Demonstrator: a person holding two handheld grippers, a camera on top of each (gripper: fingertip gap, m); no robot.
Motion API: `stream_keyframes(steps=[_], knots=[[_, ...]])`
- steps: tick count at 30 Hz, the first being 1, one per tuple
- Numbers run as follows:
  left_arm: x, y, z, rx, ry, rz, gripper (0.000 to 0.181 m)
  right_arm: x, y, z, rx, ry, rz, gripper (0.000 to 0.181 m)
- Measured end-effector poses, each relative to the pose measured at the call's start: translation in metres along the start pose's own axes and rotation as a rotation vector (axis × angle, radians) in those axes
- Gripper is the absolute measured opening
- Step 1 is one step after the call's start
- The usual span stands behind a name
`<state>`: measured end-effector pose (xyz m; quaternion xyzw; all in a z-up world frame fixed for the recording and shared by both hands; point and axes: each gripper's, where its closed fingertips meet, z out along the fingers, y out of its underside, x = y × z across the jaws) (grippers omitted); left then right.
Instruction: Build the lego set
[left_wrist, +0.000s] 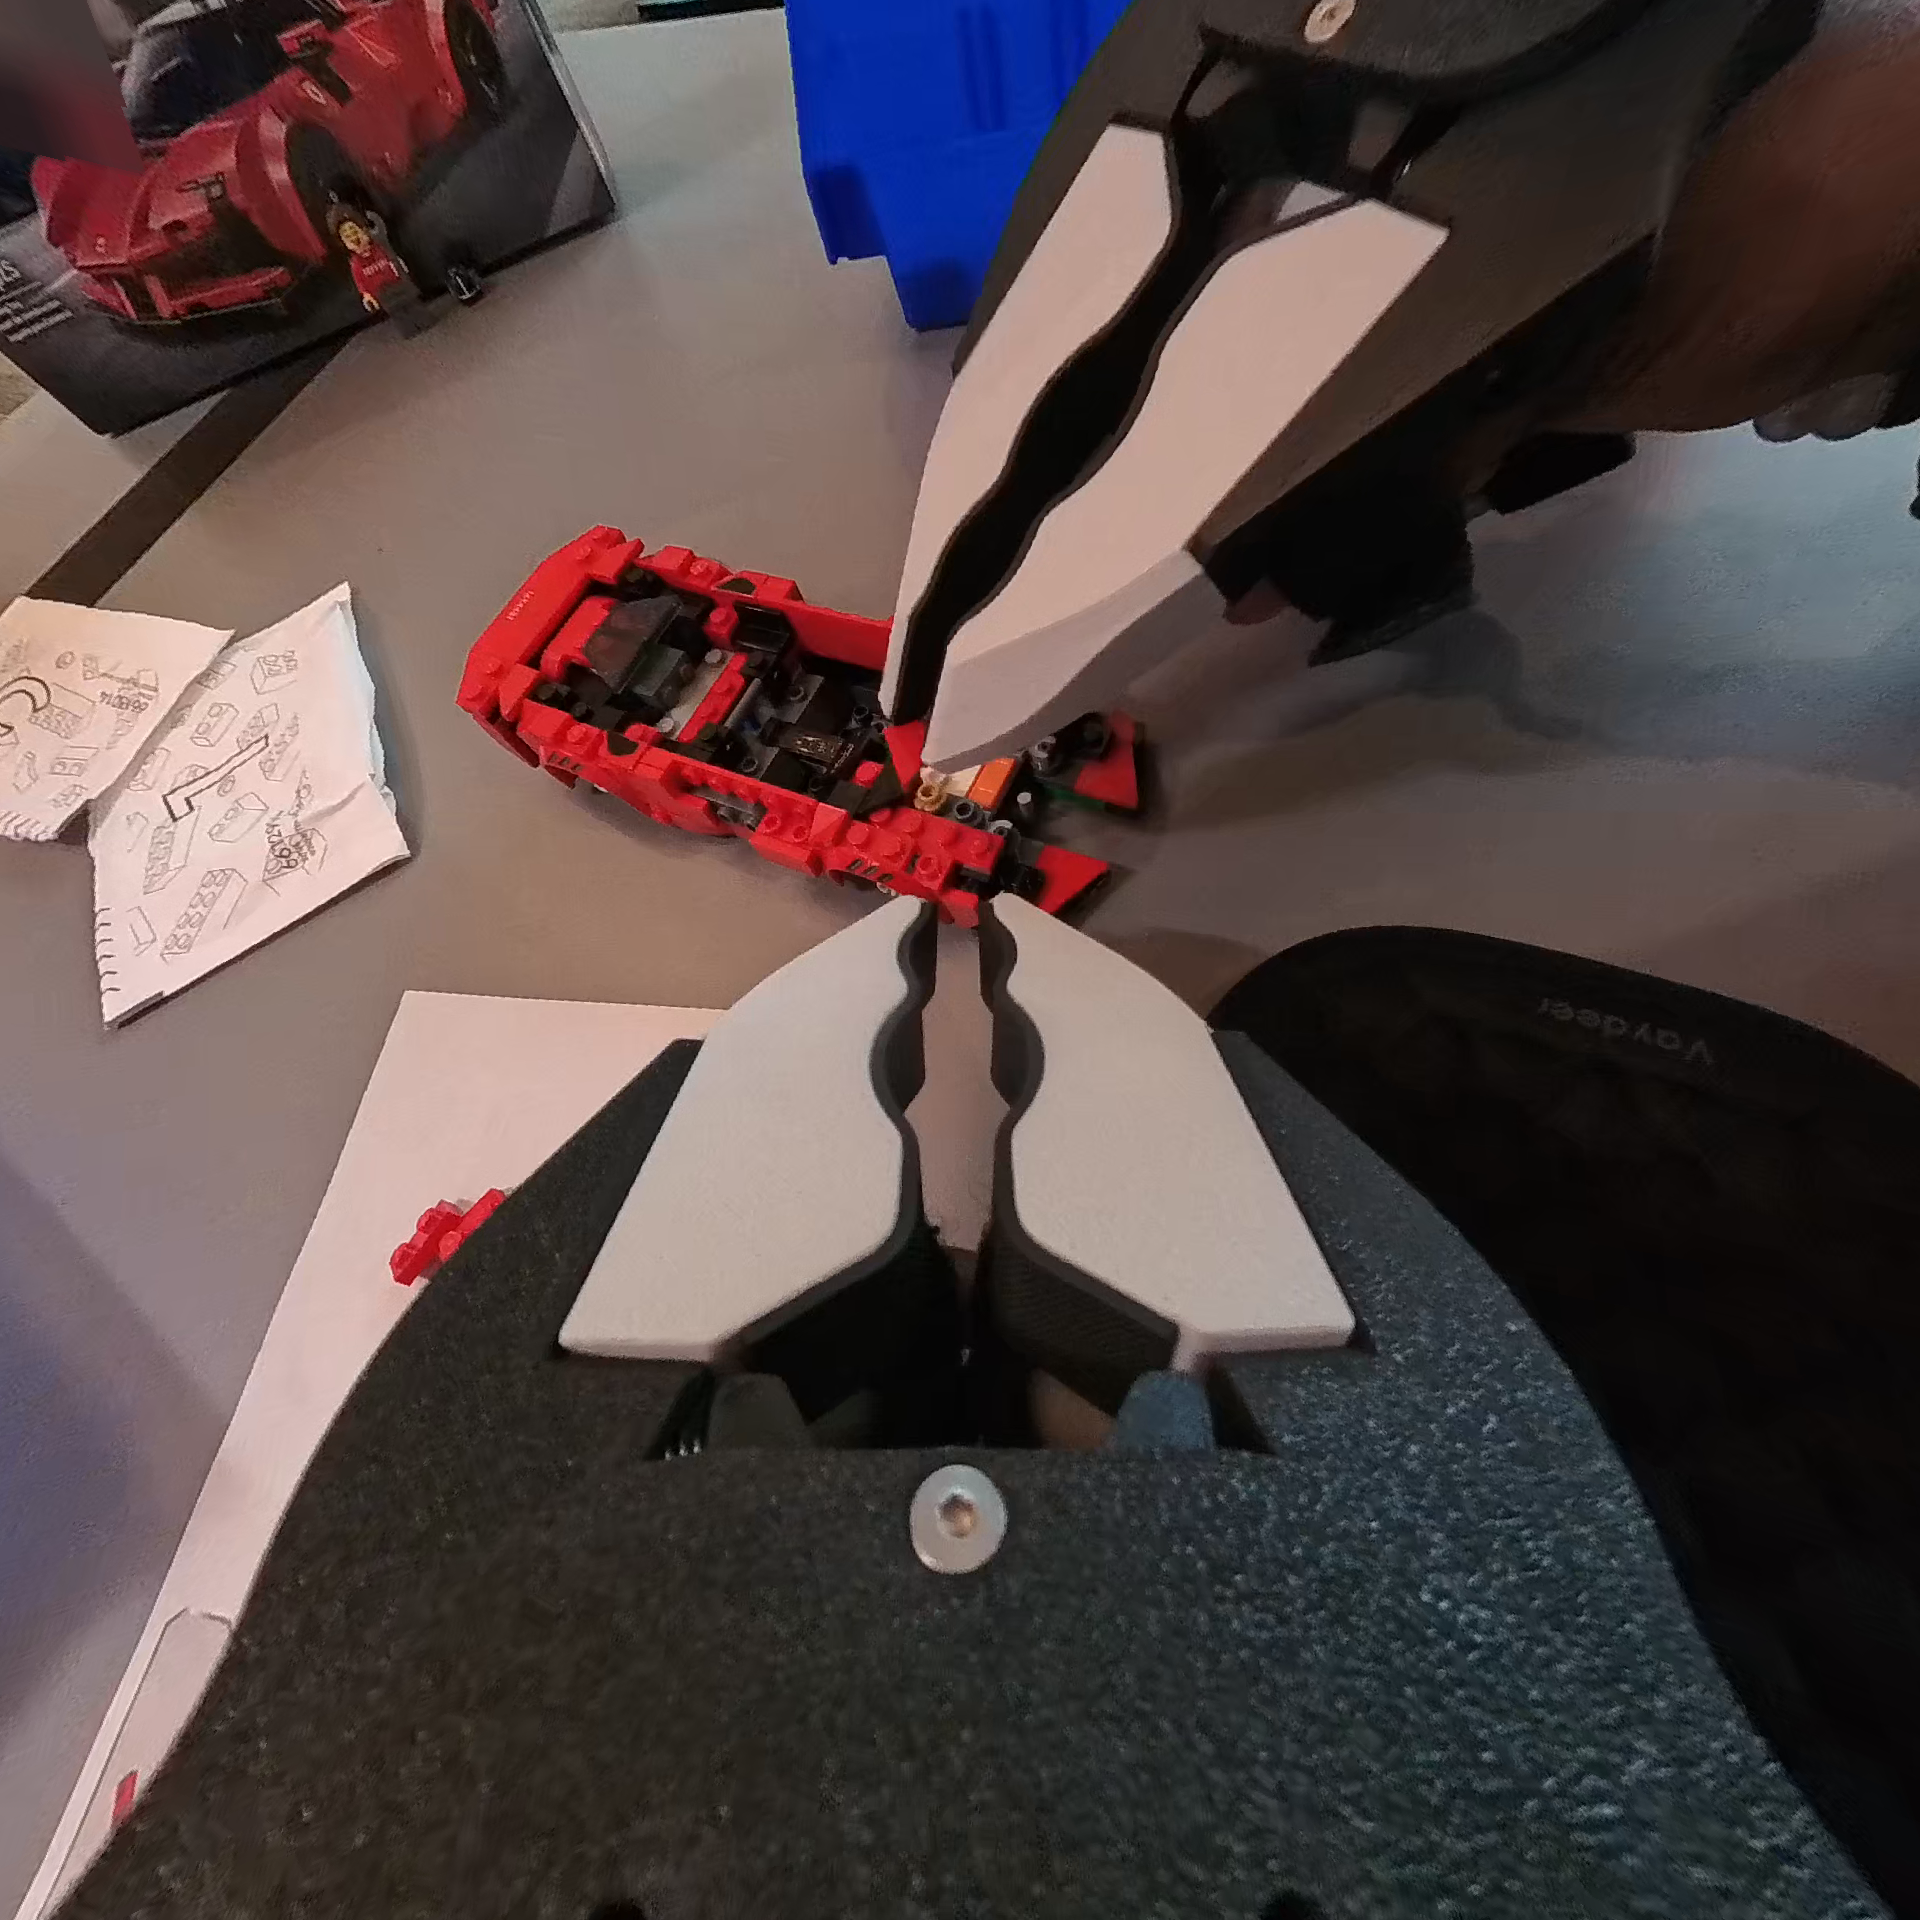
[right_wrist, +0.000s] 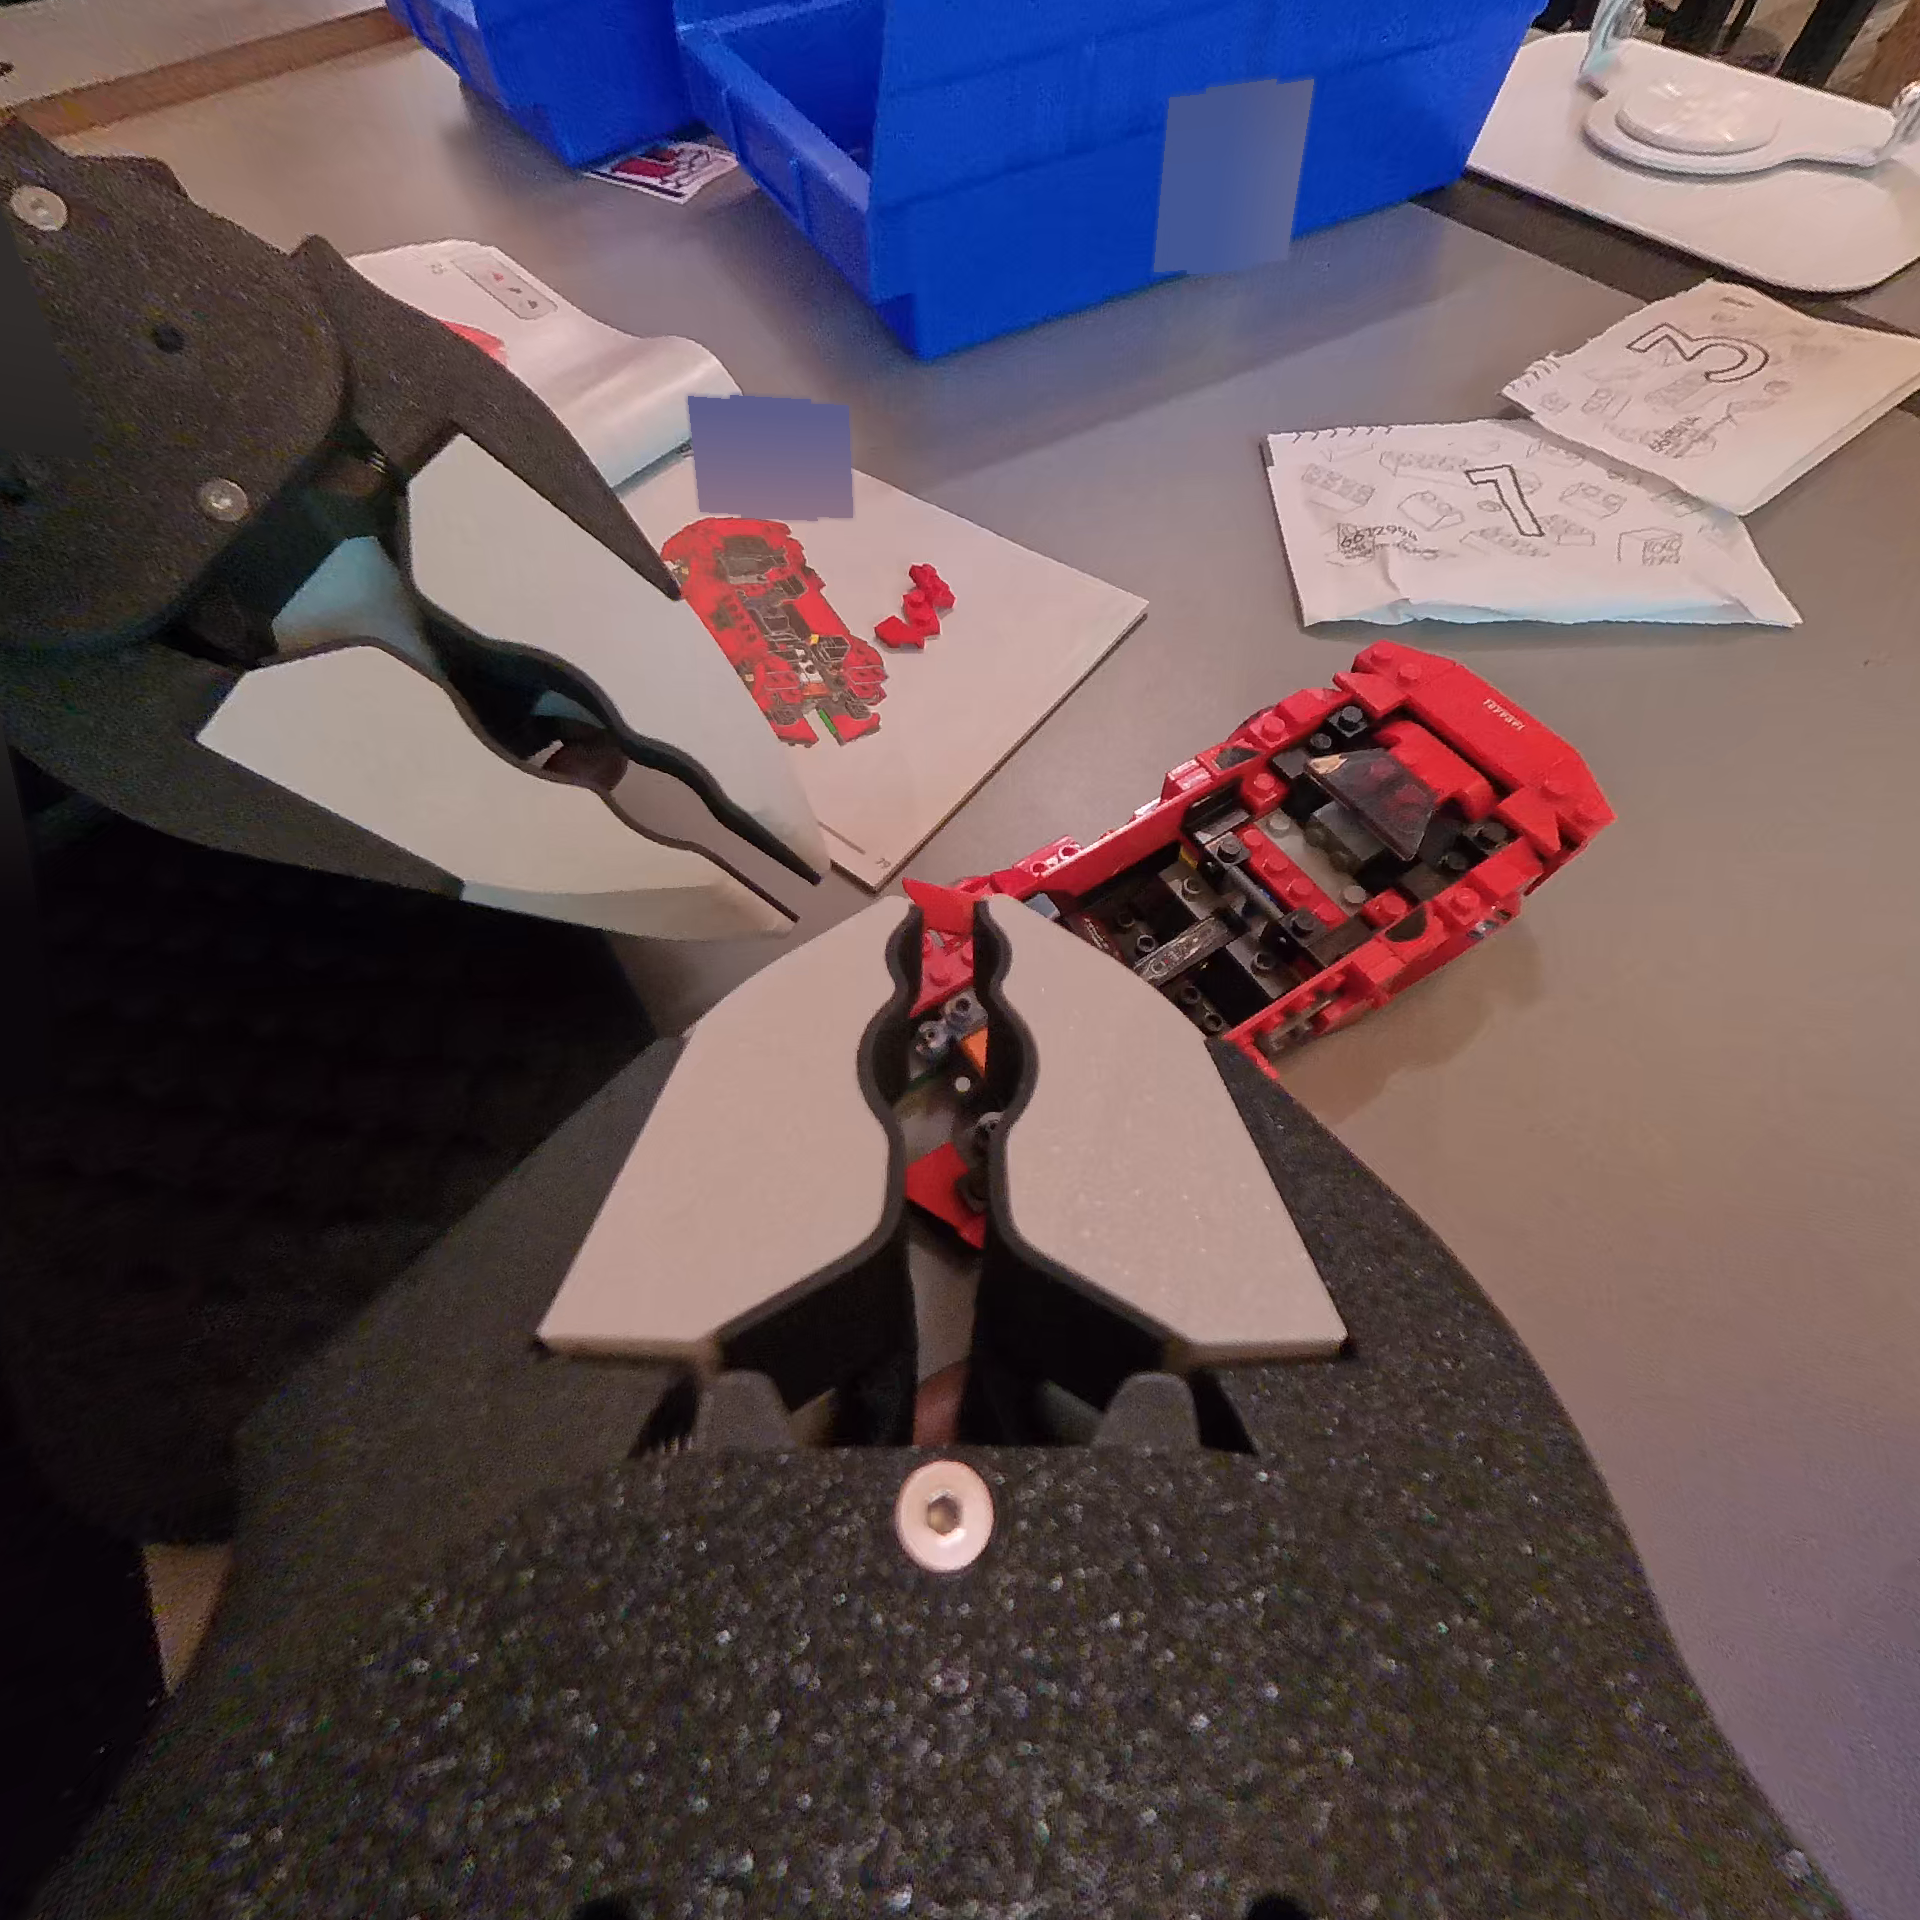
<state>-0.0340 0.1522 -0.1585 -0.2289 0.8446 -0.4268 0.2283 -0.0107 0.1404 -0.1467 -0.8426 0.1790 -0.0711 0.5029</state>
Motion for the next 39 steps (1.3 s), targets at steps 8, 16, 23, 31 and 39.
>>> stream_keyframes(steps=[8,16,23,31,39], knots=[[0.001,0.001,0.001,-0.011,-0.004,0.015,0.007,-0.002,-0.003,0.000,0.007,0.002,-0.006,0.009],[0.001,0.001,0.001,-0.009,-0.004,0.007,0.007,-0.002,-0.001,-0.002,-0.004,0.015,-0.009,0.009],[0.000,0.001,0.000,-0.001,0.004,-0.019,0.007,-0.001,-0.002,-0.004,0.001,0.036,-0.009,0.009],[-0.013,-0.001,-0.005,0.038,-0.022,-0.115,0.007,0.000,-0.005,-0.001,0.039,0.137,0.026,0.009],[-0.021,-0.013,-0.009,0.149,-0.024,-0.104,0.006,-0.011,-0.018,0.004,0.151,0.100,0.144,0.009]])
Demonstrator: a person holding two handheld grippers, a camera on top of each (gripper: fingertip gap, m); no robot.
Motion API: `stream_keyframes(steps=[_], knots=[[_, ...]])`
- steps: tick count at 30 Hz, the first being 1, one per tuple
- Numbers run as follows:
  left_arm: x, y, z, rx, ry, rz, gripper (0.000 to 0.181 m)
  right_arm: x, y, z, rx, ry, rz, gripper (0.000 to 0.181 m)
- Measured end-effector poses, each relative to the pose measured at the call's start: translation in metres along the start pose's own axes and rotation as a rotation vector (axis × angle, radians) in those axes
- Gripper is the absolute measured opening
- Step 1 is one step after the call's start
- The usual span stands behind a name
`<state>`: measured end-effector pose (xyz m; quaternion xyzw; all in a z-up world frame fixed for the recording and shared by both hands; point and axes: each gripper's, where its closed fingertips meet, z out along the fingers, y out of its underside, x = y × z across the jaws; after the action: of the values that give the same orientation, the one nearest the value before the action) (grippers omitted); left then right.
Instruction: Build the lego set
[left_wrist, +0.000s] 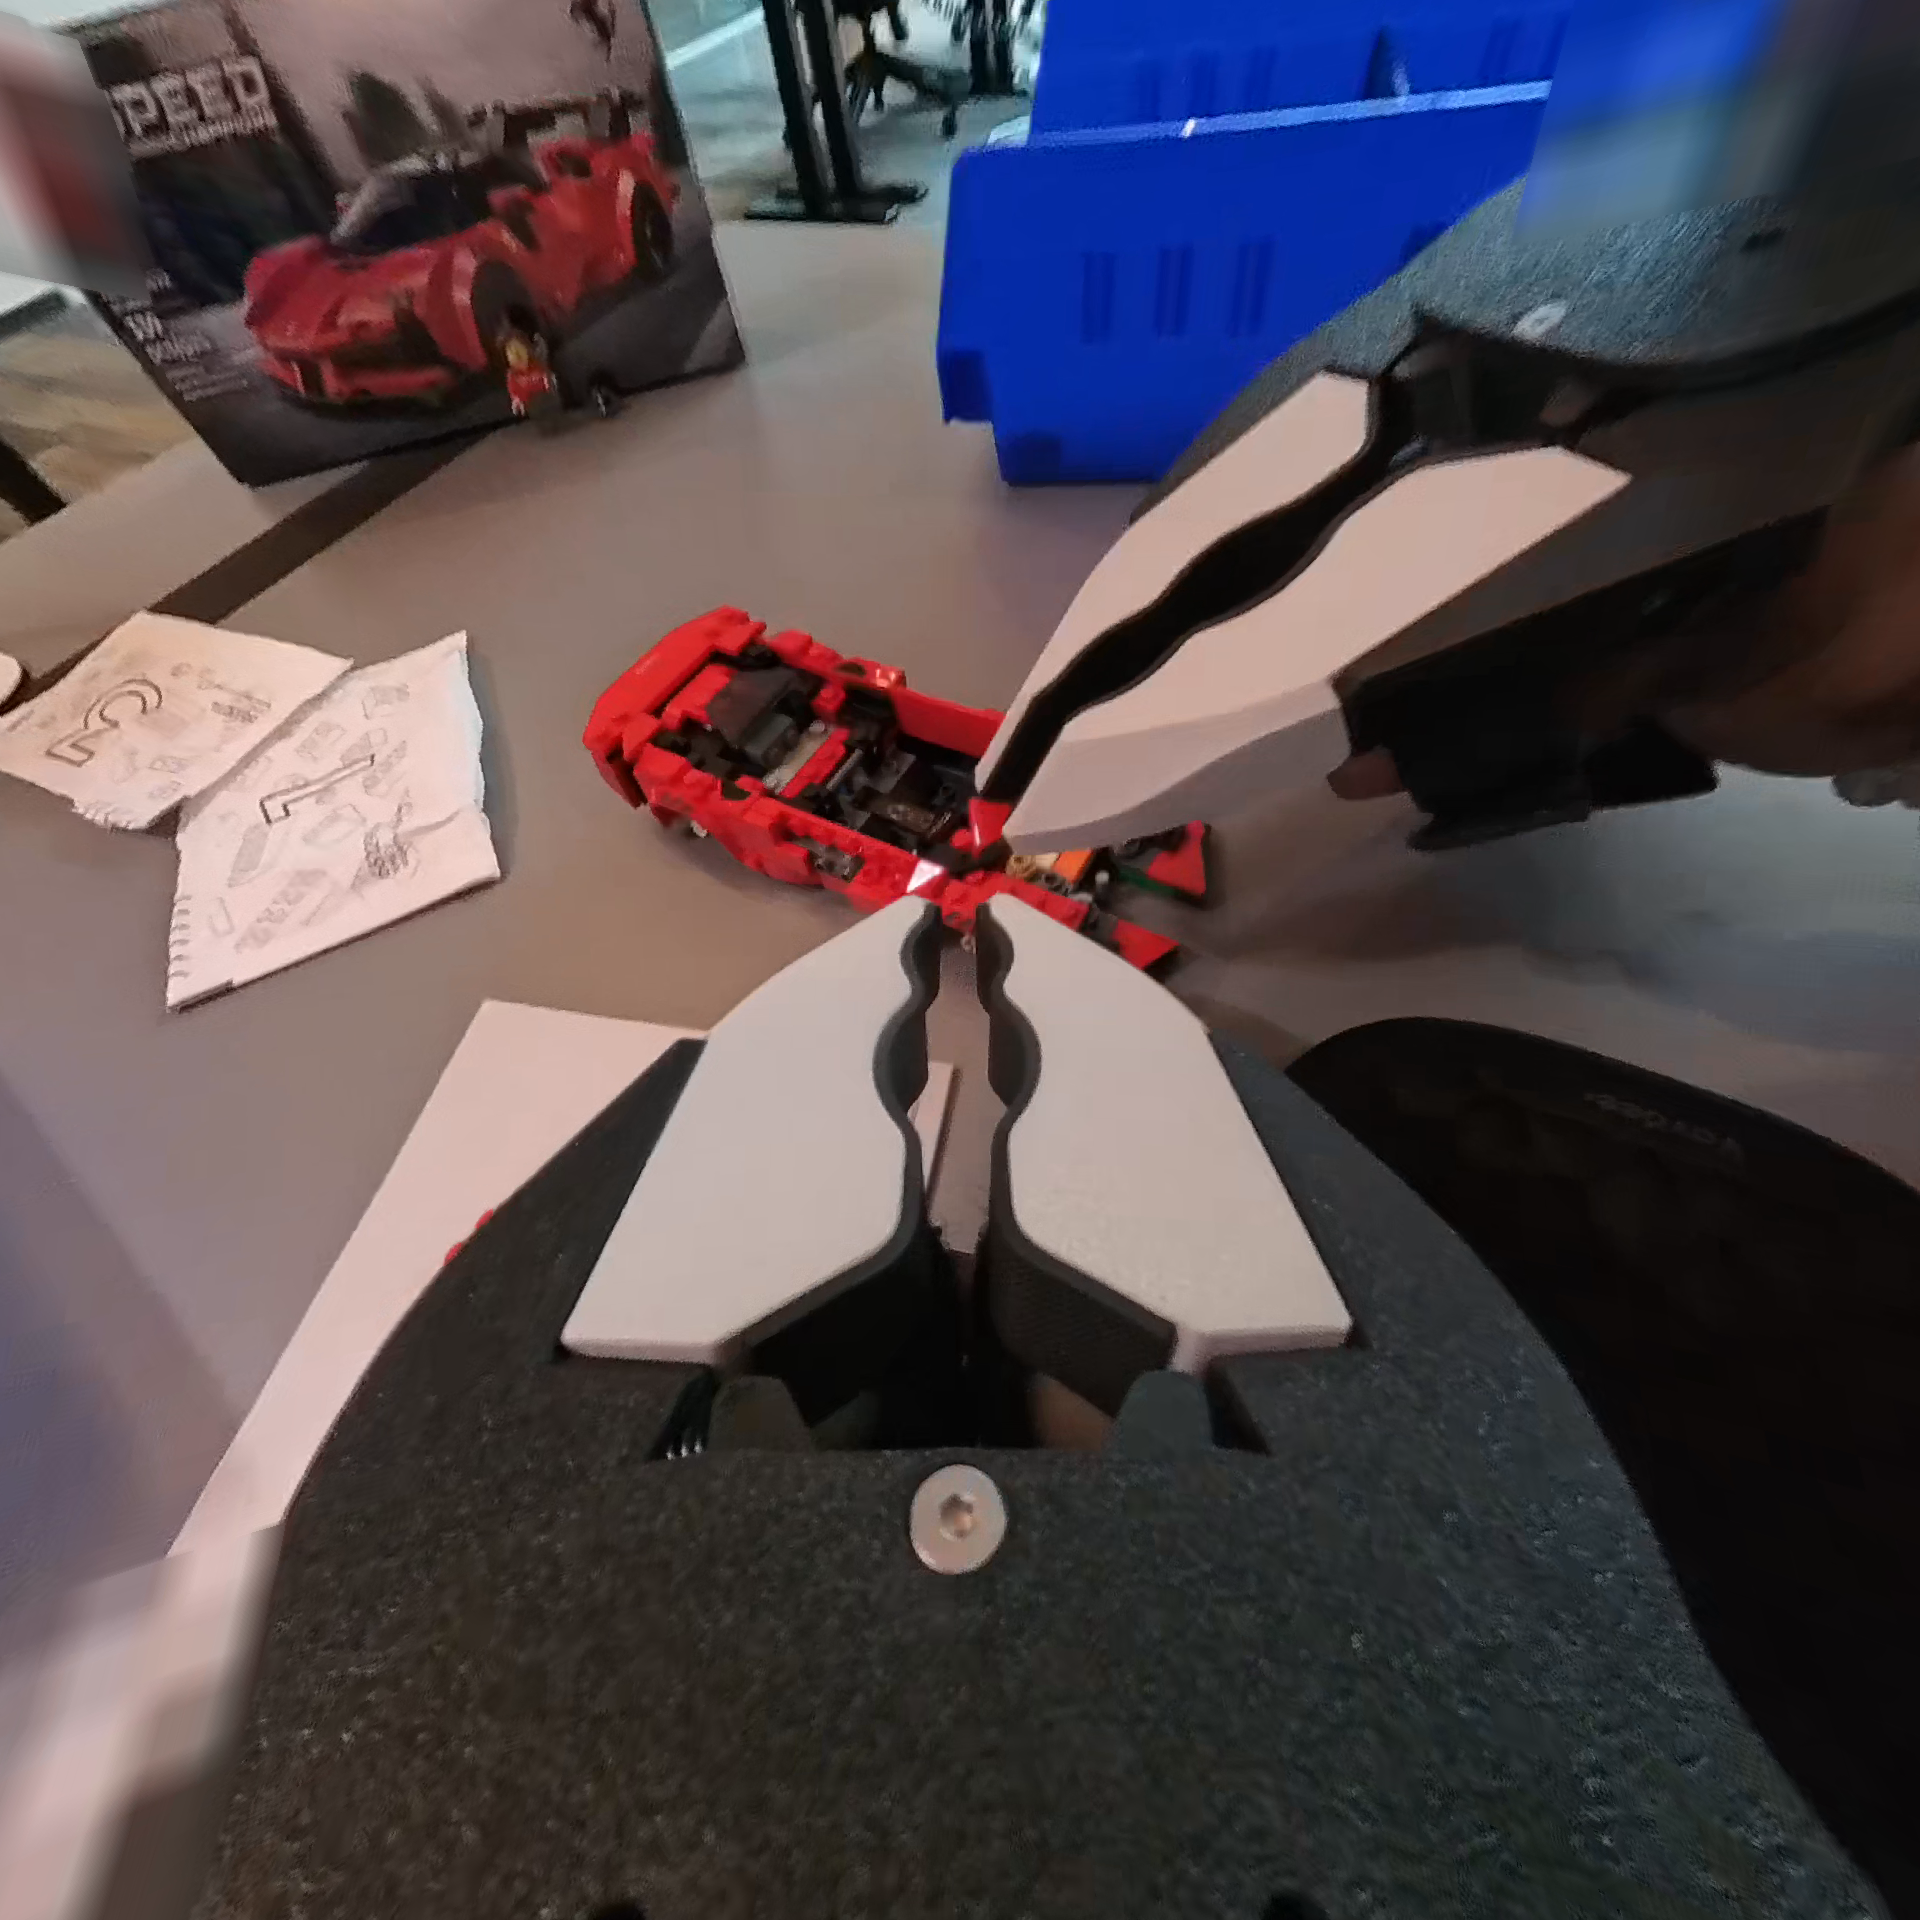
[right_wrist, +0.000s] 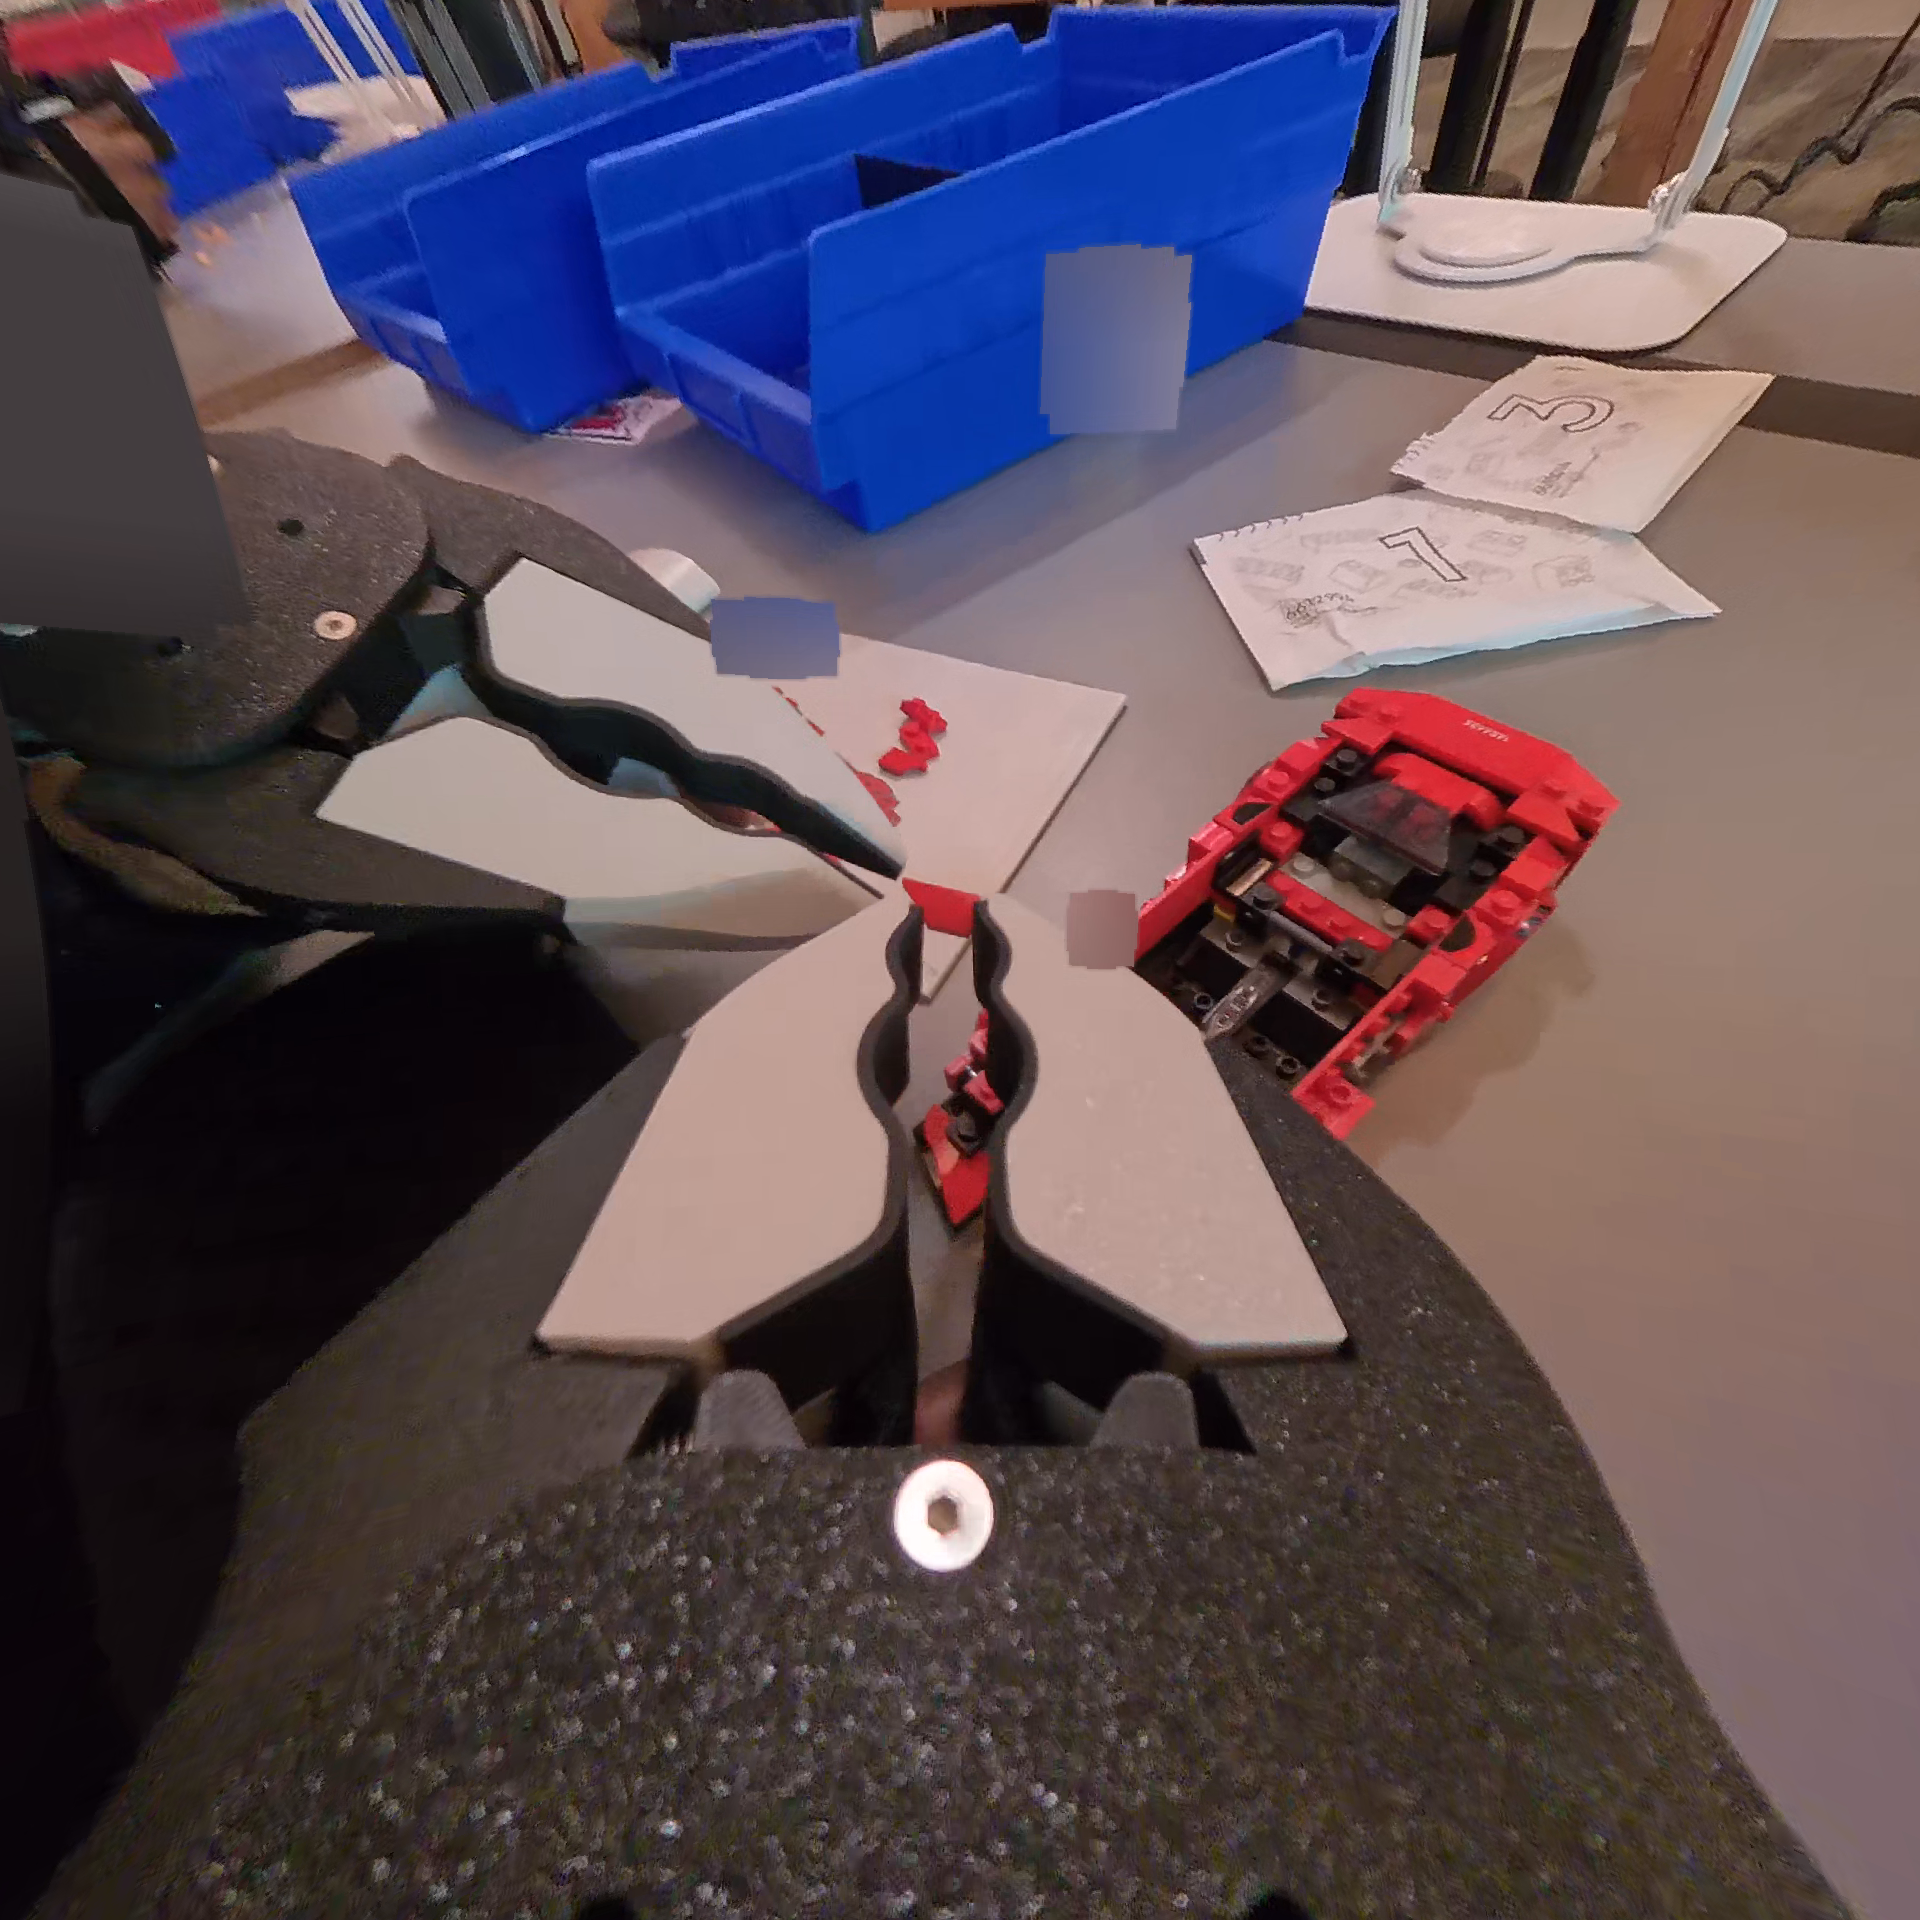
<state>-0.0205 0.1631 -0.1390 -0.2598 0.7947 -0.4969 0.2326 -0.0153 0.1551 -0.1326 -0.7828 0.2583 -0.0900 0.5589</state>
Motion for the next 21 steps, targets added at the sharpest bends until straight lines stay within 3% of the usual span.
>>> stream_keyframes(steps=[9,14,18,21], knots=[[0.000,-0.009,-0.009,0.116,0.089,-0.052,0.007,-0.006,-0.002,-0.008,0.014,-0.035,-0.045,0.009],[-0.008,0.004,-0.014,0.043,0.051,-0.049,0.007,0.014,0.004,-0.020,-0.051,0.027,-0.095,0.009],[-0.003,0.013,-0.027,-0.013,0.068,-0.063,0.008,0.007,-0.005,0.003,-0.194,-0.088,-0.181,0.009],[-0.030,0.029,-0.053,-0.077,-0.032,-0.087,0.008,-0.004,-0.011,0.038,-0.352,-0.165,-0.278,0.010]])
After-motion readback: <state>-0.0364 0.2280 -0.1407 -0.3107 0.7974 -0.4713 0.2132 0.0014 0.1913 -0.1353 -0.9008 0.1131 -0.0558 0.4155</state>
